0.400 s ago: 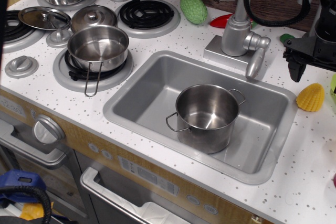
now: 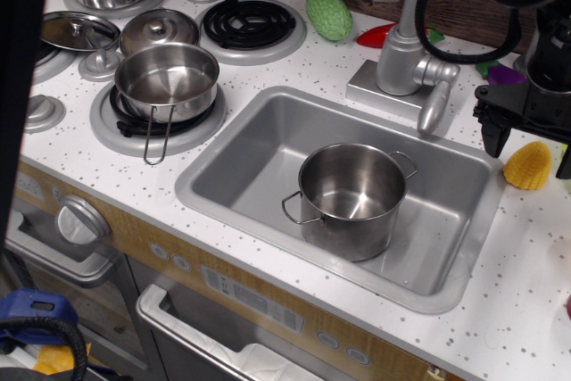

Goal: Put corn in pot which is in sink

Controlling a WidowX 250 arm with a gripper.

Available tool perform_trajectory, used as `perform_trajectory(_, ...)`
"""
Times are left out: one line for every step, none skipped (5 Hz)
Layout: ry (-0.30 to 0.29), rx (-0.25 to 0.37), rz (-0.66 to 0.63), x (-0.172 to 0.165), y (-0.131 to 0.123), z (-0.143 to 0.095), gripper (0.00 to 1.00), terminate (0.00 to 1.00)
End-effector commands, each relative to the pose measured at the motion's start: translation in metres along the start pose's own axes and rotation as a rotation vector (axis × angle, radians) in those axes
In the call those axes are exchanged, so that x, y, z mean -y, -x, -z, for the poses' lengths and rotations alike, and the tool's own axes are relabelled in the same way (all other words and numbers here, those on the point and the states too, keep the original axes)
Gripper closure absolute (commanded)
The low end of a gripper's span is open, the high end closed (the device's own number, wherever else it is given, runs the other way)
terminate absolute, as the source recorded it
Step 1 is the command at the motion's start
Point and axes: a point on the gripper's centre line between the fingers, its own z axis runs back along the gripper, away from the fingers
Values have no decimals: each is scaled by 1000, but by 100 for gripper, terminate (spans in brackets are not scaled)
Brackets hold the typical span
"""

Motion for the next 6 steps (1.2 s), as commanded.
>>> perform_trajectory(40, 70, 19, -3, -17, -6, 0, 0)
perform_trajectory(66, 91, 18, -4, -17, 2, 0, 0)
perform_trajectory(77, 98, 21, -5, -18, 4, 0, 0)
perform_trajectory(110, 109, 1, -8, -18, 9, 0, 0)
perform_trajectory(127, 130, 1, -10, -17, 13, 0, 0)
perform_trajectory(137, 139, -8, -11, -16, 13, 100, 0)
